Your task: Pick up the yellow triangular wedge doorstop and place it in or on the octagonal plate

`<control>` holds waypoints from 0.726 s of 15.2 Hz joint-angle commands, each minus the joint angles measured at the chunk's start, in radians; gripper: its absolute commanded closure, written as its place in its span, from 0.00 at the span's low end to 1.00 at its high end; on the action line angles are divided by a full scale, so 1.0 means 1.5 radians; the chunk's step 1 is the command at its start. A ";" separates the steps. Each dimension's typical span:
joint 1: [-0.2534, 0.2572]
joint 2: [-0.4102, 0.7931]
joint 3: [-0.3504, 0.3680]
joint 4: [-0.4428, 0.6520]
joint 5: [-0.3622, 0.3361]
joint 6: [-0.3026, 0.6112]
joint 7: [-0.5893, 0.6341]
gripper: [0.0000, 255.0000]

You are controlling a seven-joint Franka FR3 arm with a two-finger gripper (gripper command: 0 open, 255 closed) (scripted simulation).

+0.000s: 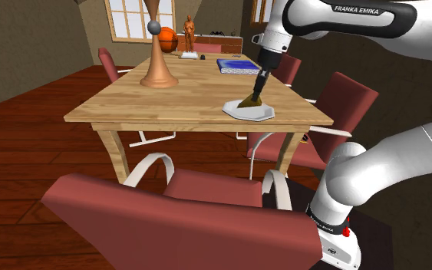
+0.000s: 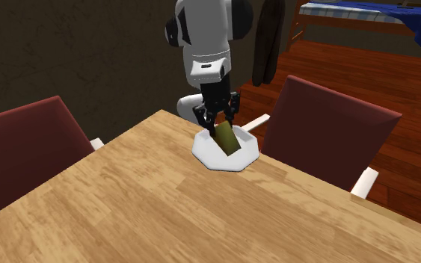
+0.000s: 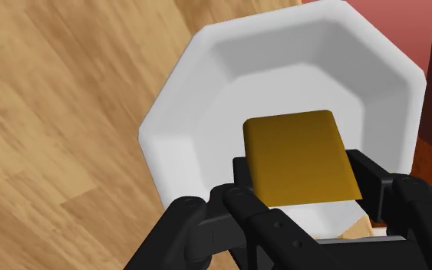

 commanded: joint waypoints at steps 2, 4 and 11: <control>-0.001 -0.007 0.001 -0.027 0.000 0.020 0.000 1.00; -0.001 -0.007 0.001 -0.027 0.000 0.020 0.000 1.00; -0.001 -0.007 0.000 -0.027 0.000 0.020 0.000 0.00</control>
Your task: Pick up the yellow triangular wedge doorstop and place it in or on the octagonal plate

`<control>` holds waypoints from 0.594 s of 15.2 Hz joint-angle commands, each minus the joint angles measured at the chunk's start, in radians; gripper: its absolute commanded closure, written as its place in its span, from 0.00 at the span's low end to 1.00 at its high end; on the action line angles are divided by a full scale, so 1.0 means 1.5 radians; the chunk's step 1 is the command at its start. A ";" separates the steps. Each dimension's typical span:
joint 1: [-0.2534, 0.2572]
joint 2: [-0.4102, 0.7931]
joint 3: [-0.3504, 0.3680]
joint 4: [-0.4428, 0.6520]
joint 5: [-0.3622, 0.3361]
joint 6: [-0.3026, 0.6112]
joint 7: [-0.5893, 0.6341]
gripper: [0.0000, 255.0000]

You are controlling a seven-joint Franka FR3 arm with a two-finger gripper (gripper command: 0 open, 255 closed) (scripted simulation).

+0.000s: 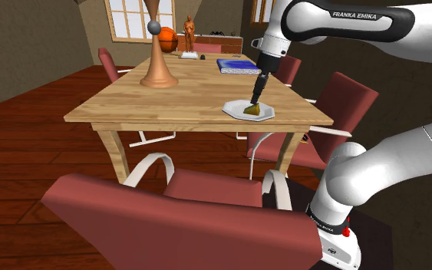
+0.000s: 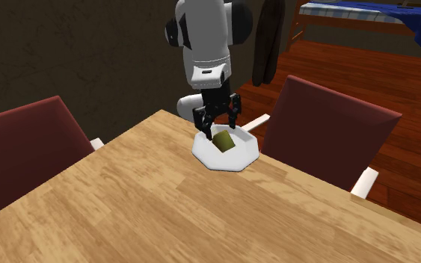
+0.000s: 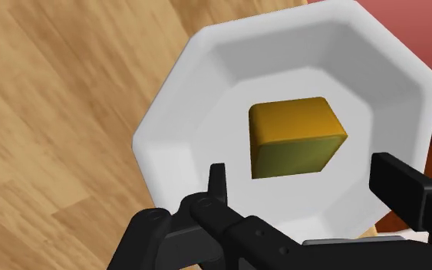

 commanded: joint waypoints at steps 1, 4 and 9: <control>0.000 0.000 0.000 0.000 0.000 0.000 0.000 0.00; 0.000 0.000 0.000 0.000 0.000 0.000 0.000 0.00; 0.001 0.015 -0.003 0.096 0.000 -0.082 -0.001 0.00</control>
